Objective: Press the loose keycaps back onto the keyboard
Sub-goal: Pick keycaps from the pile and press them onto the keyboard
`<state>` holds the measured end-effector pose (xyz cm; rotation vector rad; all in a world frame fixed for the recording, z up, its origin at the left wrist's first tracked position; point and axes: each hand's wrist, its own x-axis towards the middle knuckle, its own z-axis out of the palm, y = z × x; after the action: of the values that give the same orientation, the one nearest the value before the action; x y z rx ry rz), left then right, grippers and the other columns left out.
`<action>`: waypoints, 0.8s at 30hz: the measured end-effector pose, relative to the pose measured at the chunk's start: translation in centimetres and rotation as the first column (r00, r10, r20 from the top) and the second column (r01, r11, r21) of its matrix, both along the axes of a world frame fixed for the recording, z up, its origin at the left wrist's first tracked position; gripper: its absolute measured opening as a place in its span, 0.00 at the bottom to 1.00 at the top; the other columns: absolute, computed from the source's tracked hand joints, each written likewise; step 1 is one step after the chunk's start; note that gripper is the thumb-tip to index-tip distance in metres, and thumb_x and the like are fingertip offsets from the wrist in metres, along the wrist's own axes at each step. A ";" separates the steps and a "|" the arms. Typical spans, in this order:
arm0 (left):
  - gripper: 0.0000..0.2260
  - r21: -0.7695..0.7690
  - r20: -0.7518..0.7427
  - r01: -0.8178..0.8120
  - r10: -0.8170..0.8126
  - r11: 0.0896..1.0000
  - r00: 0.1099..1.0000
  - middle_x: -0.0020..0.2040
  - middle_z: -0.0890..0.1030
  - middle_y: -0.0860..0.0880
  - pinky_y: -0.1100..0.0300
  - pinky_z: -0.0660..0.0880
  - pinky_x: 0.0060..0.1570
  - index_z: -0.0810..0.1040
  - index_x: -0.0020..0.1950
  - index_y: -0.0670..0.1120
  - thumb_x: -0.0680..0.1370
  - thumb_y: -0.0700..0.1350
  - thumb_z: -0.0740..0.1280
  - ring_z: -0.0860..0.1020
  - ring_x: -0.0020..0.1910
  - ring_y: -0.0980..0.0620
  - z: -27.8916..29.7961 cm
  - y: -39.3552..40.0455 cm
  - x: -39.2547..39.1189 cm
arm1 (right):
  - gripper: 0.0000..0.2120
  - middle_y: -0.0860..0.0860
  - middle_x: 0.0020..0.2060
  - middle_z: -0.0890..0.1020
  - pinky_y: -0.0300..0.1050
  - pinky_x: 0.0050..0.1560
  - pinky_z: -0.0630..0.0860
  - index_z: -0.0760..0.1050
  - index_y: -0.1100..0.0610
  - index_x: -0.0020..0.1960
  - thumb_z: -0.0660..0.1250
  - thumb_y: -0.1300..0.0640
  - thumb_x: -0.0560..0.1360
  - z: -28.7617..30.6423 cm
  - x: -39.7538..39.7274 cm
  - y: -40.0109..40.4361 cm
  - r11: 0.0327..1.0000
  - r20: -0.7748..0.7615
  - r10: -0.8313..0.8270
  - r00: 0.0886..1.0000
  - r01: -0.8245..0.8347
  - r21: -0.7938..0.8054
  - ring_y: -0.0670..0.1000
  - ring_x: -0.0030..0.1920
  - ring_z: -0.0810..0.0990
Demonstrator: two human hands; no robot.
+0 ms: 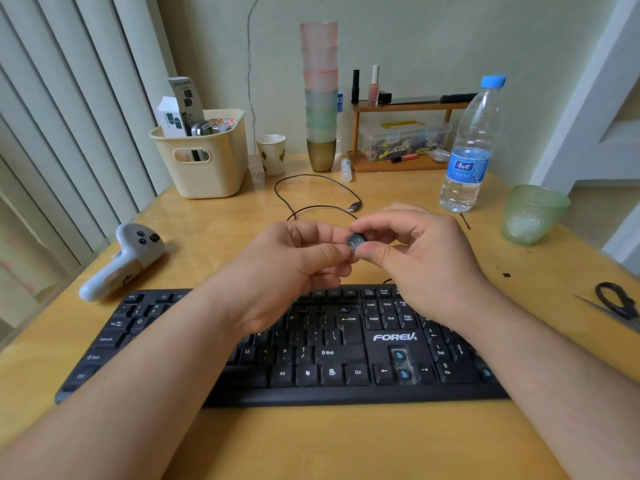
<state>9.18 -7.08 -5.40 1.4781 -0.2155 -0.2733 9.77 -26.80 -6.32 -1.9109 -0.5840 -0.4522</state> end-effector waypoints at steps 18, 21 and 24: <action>0.02 0.045 0.085 -0.056 0.052 0.997 0.995 0.38 0.83 0.46 0.59 0.80 0.45 0.80 0.47 0.42 0.79 0.38 0.71 0.80 0.37 0.53 0.6 0.1 -0.2 | 0.21 0.44 0.50 0.83 0.33 0.48 0.74 0.83 0.37 0.55 0.74 0.65 0.76 0.1 -0.4 0.2 0.996 -0.002 0.057 0.998 -0.057 -0.072 0.45 0.47 0.81; 0.02 0.085 0.084 -0.058 0.050 0.995 0.995 0.38 0.83 0.44 0.58 0.81 0.47 0.80 0.47 0.42 0.79 0.38 0.71 0.80 0.38 0.51 0.9 0.5 -0.2 | 0.19 0.45 0.47 0.84 0.39 0.45 0.78 0.83 0.37 0.53 0.77 0.62 0.73 0.0 -0.5 0.6 0.996 0.060 -0.002 0.998 0.007 -0.093 0.49 0.44 0.81; 0.02 0.139 0.088 -0.032 0.020 0.990 0.996 0.39 0.83 0.45 0.57 0.81 0.48 0.81 0.47 0.43 0.79 0.39 0.72 0.80 0.39 0.51 1.0 0.7 -0.1 | 0.16 0.46 0.45 0.84 0.43 0.44 0.79 0.85 0.42 0.54 0.78 0.61 0.72 -0.1 -0.5 0.6 0.989 0.132 -0.033 0.991 0.052 -0.139 0.49 0.42 0.81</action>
<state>9.10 -6.36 -4.41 1.6323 -0.2500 -0.2070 9.28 -26.19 -6.47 -2.0436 -0.6767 -0.5789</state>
